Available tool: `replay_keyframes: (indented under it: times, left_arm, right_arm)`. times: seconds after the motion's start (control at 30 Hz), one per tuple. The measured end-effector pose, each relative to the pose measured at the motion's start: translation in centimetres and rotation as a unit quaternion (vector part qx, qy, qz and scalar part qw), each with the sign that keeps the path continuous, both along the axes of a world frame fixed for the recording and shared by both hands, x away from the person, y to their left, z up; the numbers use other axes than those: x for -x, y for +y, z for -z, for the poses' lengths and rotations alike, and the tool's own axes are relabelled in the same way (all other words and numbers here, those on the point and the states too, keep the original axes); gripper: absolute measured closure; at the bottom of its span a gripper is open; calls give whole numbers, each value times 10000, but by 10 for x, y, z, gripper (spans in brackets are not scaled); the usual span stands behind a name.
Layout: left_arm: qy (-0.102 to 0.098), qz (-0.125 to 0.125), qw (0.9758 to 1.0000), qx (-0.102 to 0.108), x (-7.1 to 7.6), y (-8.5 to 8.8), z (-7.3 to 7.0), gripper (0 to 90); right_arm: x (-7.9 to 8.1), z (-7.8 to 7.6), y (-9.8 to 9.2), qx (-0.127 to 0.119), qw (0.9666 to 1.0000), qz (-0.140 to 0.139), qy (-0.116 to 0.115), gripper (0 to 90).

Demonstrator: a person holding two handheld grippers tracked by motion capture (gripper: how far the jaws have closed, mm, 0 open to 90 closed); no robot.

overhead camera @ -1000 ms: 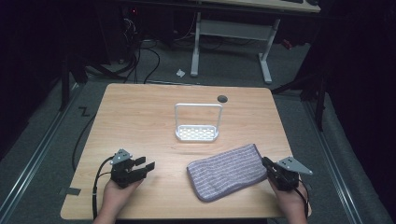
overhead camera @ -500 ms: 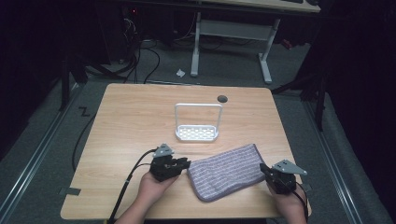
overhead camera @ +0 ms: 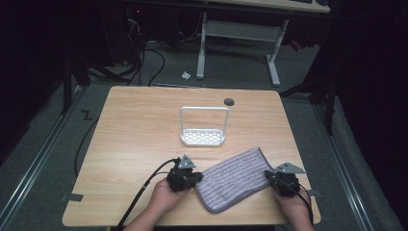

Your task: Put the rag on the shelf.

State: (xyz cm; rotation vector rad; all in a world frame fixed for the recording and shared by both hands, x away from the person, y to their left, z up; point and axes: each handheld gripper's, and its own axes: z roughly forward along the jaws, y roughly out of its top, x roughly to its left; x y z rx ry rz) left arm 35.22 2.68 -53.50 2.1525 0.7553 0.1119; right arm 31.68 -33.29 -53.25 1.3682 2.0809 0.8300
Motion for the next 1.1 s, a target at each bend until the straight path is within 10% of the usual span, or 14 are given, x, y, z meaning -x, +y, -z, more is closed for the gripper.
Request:
replay_keyframes:
  times: [0.4,0.63,0.9,1.1]
  left_arm:
    - [101,615,9980,59,49,4,0,764]
    - [-83,201,9979,609,11,5,-16,675]
    - [-127,256,9994,183,-33,-58,-8,804]
    - [-117,291,9995,-31,-37,-66,-2,871]
  right_arm:
    - [-44,1,27,212,9997,-79,-130,900]
    - [-22,-20,27,-133,9985,-345,-416,890]
    - [10,-16,43,-424,9959,-757,-259,892]
    - [9,1,56,-34,9953,-967,-23,894]
